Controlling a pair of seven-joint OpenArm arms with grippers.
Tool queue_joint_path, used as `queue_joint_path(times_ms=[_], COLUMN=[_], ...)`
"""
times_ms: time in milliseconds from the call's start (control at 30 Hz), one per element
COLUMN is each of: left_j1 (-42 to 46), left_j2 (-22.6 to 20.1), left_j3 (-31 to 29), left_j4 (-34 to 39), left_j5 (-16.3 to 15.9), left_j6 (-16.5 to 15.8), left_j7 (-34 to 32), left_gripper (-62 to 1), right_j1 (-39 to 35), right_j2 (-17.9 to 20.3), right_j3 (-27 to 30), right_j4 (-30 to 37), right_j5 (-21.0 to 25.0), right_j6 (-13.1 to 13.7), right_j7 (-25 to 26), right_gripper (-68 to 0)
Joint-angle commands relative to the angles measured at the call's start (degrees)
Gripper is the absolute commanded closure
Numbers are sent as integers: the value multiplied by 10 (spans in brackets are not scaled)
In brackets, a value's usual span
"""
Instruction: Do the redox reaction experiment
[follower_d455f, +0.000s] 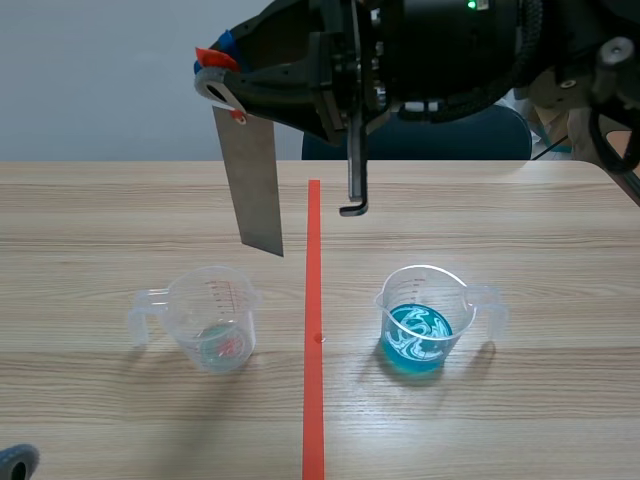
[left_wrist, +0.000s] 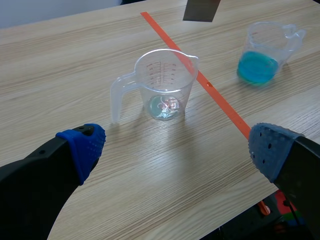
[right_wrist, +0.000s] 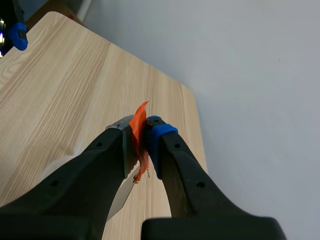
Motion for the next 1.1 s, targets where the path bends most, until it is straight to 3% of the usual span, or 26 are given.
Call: queue_joint_path(times_ms=[0, 467, 1067], left_j1=[-2, -2, -2], left_j2=[0, 0, 0], left_j3=[4, 4, 4], left_j4=[7, 7, 7], left_j5=[-3, -3, -3], left_j6=[-2, -2, -2], left_j7=[-8, -8, -8], left_gripper=[-613, -613, -613], right_j1=[18, 59, 61], right_j2=[-10, -92, -109], right_j3=[-6, -83, -100], right_j4=[-1, -34, -34], right_j5=[10, 15, 15], right_j6=[4, 4, 4], right_j7=[2, -27, -51], right_gripper=[-6, -6, -6])
